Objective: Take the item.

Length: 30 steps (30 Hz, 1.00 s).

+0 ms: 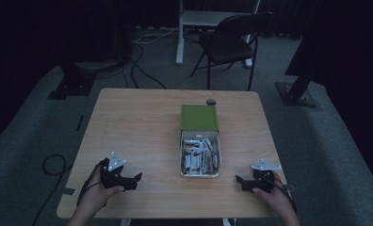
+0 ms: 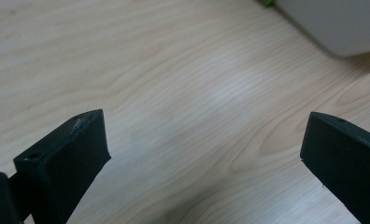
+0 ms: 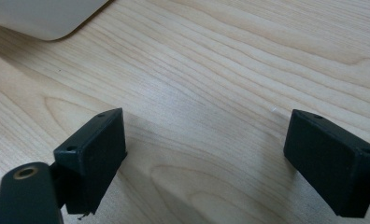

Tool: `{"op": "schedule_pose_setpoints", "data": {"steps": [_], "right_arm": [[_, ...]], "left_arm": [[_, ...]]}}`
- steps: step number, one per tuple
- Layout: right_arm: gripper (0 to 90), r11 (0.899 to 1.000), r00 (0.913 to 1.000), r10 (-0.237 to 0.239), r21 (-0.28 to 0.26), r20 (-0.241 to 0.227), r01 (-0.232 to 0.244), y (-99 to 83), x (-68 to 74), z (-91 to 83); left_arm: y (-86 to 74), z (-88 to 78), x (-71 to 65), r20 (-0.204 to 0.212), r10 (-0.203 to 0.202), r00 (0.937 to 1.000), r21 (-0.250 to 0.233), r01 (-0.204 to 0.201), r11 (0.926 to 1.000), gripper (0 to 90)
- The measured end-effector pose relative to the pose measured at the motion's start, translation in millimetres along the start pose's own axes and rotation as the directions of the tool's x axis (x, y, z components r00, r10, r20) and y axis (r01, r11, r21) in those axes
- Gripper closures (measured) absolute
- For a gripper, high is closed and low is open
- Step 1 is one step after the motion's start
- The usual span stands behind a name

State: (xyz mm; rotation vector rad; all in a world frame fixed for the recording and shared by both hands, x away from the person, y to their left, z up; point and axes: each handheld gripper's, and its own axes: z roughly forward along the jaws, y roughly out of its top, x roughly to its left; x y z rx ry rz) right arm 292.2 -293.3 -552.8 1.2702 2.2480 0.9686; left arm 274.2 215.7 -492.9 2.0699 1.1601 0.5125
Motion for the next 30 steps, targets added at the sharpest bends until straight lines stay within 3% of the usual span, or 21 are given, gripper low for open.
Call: {"op": "schedule_pose_setpoints", "data": {"steps": [2, 14, 18, 21, 30], "right_arm": [[12.4, 1.0, 1.0, 0.0, 0.0, 0.0, 0.0, 0.0, 0.0, 0.0], [12.4, 1.0, 1.0, 0.0, 0.001, 0.0, 0.0, 0.0, 0.0, -0.1], [12.4, 1.0, 1.0, 0.0, 0.001, 0.0, 0.0, 0.0, 0.0, -0.1], [12.4, 1.0, 1.0, 0.0, 0.001, 0.0, 0.0, 0.0, 0.0, -0.1], [12.4, 1.0, 1.0, 0.0, 0.001, 0.0, 0.0, 0.0, -0.1, -0.1]], "left_arm": [[6.5, -1.1, -3.0, 0.02, -0.007, 0.9998, -0.017, 0.008, 0.9998, 1.7], [39.8, -2.4, -25.4, 0.042, 0.064, 0.9971, -0.046, -0.062, 0.997, 1.7], [50.4, -0.1, -33.6, 0.08, 0.06, 0.995, -0.066, -0.055, 0.9963, 1.7], [55.4, 1.8, -38.0, 0.081, 0.072, 0.9942, -0.071, -0.066, 0.9953, 1.7], [78.8, 9.9, -62.1, 0.142, 0.105, 0.9842, -0.099, -0.092, 0.9908, 1.7]]}}
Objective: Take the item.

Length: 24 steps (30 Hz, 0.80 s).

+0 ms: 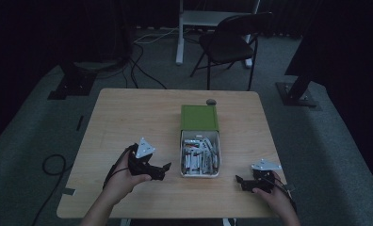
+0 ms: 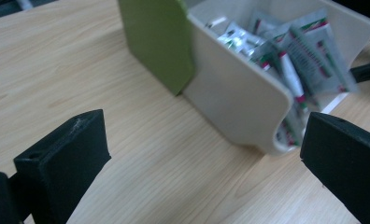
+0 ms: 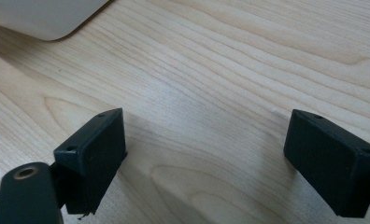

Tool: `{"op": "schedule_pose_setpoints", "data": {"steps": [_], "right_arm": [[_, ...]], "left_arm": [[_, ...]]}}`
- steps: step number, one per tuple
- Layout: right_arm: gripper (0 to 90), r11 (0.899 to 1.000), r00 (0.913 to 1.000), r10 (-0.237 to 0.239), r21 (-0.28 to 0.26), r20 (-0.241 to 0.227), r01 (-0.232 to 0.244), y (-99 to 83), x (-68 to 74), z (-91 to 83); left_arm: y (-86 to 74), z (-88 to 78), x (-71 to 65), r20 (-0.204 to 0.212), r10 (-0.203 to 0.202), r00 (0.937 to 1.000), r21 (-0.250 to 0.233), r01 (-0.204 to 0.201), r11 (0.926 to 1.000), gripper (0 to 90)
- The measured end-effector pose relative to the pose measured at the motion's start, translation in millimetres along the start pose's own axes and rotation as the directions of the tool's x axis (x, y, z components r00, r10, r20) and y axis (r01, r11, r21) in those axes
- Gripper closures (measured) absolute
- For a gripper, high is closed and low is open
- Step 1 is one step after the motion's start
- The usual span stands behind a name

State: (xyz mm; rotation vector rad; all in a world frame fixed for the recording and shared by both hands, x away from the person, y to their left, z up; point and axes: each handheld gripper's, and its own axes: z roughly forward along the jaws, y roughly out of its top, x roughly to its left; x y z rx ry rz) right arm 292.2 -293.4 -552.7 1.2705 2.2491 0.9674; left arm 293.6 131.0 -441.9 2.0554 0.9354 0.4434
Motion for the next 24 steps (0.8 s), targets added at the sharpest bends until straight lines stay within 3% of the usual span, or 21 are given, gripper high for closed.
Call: {"op": "schedule_pose_setpoints", "data": {"steps": [11, 24], "right_arm": [[12.4, 1.0, 1.0, 0.0, -0.001, 0.0, 0.0, 0.0, 0.0, 0.0], [12.4, 1.0, 1.0, 0.0, -0.001, 0.0, 0.0, 0.0, 0.0, 0.0]], "left_arm": [[22.9, 10.5, -21.8, 0.058, 0.026, 0.998, -0.058, -0.023, 0.9981, 1.7], [33.6, 18.4, -40.9, 0.096, 0.057, 0.9938, -0.09, -0.048, 0.9948, 2.2]]}}
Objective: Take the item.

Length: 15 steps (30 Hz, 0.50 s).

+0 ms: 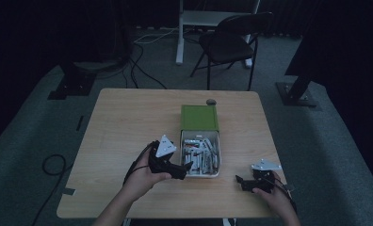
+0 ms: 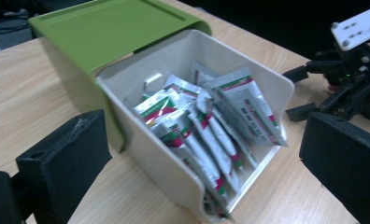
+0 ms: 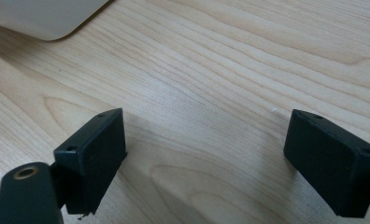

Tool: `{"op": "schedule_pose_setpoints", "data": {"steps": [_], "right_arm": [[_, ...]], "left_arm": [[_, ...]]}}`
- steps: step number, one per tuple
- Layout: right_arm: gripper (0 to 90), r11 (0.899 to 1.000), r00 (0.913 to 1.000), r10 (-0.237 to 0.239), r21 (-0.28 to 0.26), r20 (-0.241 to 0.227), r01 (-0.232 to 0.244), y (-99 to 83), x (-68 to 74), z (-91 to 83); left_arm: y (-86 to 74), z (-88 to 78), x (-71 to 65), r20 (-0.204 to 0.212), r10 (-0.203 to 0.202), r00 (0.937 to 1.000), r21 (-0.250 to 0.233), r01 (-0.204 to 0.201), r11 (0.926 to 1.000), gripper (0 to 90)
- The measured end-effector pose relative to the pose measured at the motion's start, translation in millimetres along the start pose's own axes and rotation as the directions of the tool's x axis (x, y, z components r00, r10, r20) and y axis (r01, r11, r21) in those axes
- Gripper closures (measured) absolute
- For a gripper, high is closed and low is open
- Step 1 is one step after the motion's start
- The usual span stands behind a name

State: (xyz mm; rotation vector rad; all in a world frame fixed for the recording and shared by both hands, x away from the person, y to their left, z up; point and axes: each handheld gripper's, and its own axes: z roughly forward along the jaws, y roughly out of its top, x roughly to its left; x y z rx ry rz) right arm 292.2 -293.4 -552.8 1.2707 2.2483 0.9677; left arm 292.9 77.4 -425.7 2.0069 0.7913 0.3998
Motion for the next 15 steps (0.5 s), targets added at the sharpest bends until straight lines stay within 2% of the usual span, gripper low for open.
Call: {"op": "schedule_pose_setpoints", "data": {"steps": [2, 3, 8, 10, 12, 15], "right_arm": [[12.4, 1.0, 1.0, 0.0, 0.0, 0.0, 0.0, 0.0, 0.0, 0.0], [12.4, 1.0, 1.0, 0.001, 0.0, -0.001, -0.001, 0.0, 0.0, -0.1], [12.5, 1.0, 1.0, 0.001, 0.0, -0.001, -0.001, 0.0, 0.0, -0.1], [12.5, 1.0, 1.0, 0.0, 0.0, -0.001, 0.0, 0.0, 0.0, -0.1], [12.5, 1.0, 1.0, 0.0, 0.0, -0.001, 0.0, 0.0, 0.0, -0.1], [12.5, 1.0, 1.0, 0.001, 0.0, -0.001, -0.001, 0.0, 0.0, -0.1]], "left_arm": [[1.5, 3.0, -3.5, 0.012, -0.001, 0.9999, -0.005, 0.001, 1.0, 2.2], [3.0, 6.2, -6.9, 0.027, 0.01, 0.9996, -0.015, -0.01, 0.9998, 2.2], [5.2, 15.5, -14.9, 0.081, -0.002, 0.9967, -0.012, 0.003, 0.9999, 2.2], [5.9, 19.4, -17.6, 0.086, 0.0, 0.9963, -0.024, 0.002, 0.9997, 2.2], [6.4, 23.2, -21.5, 0.091, 0.006, 0.9958, -0.015, -0.004, 0.9999, 2.2], [6.2, 29.1, -28.5, 0.12, 0.009, 0.9927, -0.005, -0.008, 1.0, 3.9]]}}
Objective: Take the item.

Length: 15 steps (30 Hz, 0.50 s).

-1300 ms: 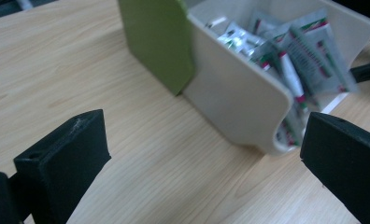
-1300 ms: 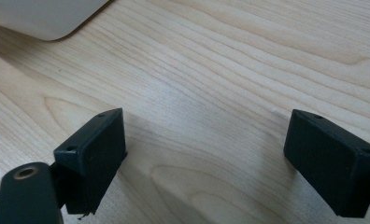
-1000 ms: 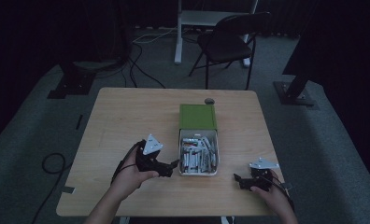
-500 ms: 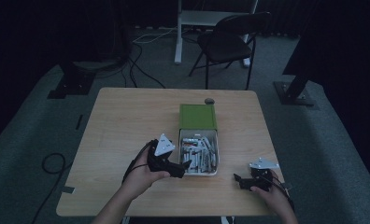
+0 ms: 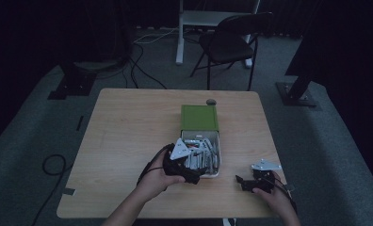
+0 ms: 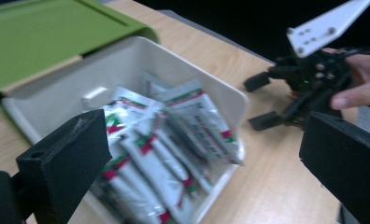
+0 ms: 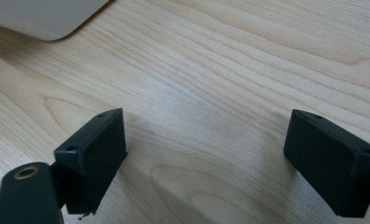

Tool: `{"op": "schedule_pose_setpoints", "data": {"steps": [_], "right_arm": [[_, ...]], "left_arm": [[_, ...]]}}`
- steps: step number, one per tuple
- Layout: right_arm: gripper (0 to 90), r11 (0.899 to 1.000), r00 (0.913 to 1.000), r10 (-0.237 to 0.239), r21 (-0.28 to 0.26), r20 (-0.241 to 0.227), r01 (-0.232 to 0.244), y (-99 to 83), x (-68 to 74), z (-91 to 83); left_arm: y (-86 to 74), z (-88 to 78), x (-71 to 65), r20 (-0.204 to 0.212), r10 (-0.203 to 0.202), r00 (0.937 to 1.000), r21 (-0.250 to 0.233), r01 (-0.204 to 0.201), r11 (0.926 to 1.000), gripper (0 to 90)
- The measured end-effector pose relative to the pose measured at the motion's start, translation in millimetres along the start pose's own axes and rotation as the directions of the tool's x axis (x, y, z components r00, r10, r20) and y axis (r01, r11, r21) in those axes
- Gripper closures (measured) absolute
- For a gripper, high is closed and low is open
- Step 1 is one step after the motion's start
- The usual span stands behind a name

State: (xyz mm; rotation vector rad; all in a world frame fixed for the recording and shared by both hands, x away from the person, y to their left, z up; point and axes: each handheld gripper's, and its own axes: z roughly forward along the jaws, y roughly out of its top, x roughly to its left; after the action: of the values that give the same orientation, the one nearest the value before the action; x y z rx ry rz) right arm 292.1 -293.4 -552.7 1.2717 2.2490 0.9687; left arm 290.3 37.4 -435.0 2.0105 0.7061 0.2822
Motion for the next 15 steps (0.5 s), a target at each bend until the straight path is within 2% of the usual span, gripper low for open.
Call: {"op": "schedule_pose_setpoints", "data": {"steps": [3, 6, 9, 10, 11, 15], "right_arm": [[12.5, 1.0, 1.0, 0.0, 0.0, 0.0, 0.0, 0.0, 0.0, 0.0], [12.6, 1.0, 1.0, -0.001, -0.001, 0.0, 0.001, 0.0, 0.0, 0.0], [12.6, 1.0, 1.0, -0.001, -0.001, 0.0, 0.001, -0.1, 0.0, 0.0], [12.6, 1.0, 1.0, -0.002, -0.001, 0.0, 0.002, -0.1, -0.1, 0.1], [12.6, 1.0, 1.0, -0.002, -0.001, 0.0, 0.002, -0.1, -0.1, 0.1], [12.6, 1.0, 1.0, -0.003, -0.001, 0.0, 0.003, -0.1, -0.1, 0.1]], "left_arm": [[-0.6, 4.8, -3.5, 0.013, -0.005, 0.9999, 0.007, 0.005, 1.0, 6.2], [-2.8, 13.9, -8.7, -0.009, 0.004, 0.9999, 0.03, -0.004, 0.9996, 6.5], [-4.3, 20.0, -12.9, -0.012, 0.01, 0.9999, 0.033, -0.009, 0.9994, 8.3], [-4.6, 21.4, -14.0, -0.017, 0.022, 0.9996, 0.032, -0.022, 0.9993, 12.7], [-4.9, 23.2, -14.7, -0.027, 0.014, 0.9995, 0.026, -0.013, 0.9996, 17.5], [-6.6, 28.0, -15.3, -0.042, 0.016, 0.999, 0.027, -0.015, 0.9995, 24.3]]}}
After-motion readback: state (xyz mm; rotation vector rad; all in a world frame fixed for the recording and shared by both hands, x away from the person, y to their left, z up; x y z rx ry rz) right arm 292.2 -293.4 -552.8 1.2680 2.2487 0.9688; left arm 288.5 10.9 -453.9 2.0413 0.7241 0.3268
